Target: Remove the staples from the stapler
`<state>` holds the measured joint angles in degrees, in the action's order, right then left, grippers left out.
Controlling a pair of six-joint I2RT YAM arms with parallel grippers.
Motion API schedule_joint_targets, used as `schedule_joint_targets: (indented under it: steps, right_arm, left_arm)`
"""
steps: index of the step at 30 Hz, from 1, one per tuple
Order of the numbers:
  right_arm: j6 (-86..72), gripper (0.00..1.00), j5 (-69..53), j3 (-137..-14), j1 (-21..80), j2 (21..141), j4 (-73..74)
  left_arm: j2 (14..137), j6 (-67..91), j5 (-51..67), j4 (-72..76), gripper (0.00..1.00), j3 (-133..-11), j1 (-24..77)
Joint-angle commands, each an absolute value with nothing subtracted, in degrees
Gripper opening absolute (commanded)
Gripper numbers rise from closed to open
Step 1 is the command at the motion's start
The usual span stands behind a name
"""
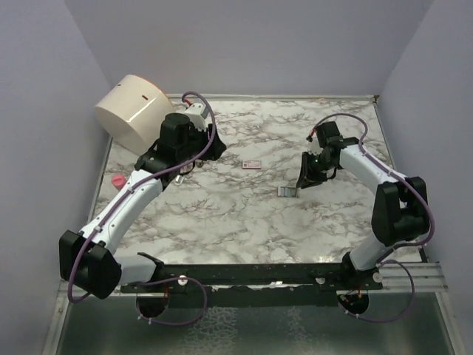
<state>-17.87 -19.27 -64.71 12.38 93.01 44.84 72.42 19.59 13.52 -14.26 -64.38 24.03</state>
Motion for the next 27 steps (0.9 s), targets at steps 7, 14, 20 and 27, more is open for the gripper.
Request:
schedule_joint_targets:
  steps: [7,14,20,27]
  right_arm:
    - [-19.8,0.19,-10.3,-75.1,19.1,102.4,57.5]
    - [-22.4,0.19,-9.4,-78.8,21.0,107.2,58.3]
    - [-23.7,0.20,-7.4,-81.4,21.5,109.2,59.7]
    - [-23.9,0.20,-6.7,-83.3,22.0,111.8,61.9]
  left_arm:
    - [67.5,12.7,-1.1,-17.3,0.51,-60.9,30.8]
    - [66.9,11.7,-4.0,-17.7,0.52,-60.5,33.3]
    - [67.0,11.1,-5.6,-18.0,0.54,-60.6,34.7]
    - [66.7,10.7,-7.0,-18.3,0.54,-60.7,35.6]
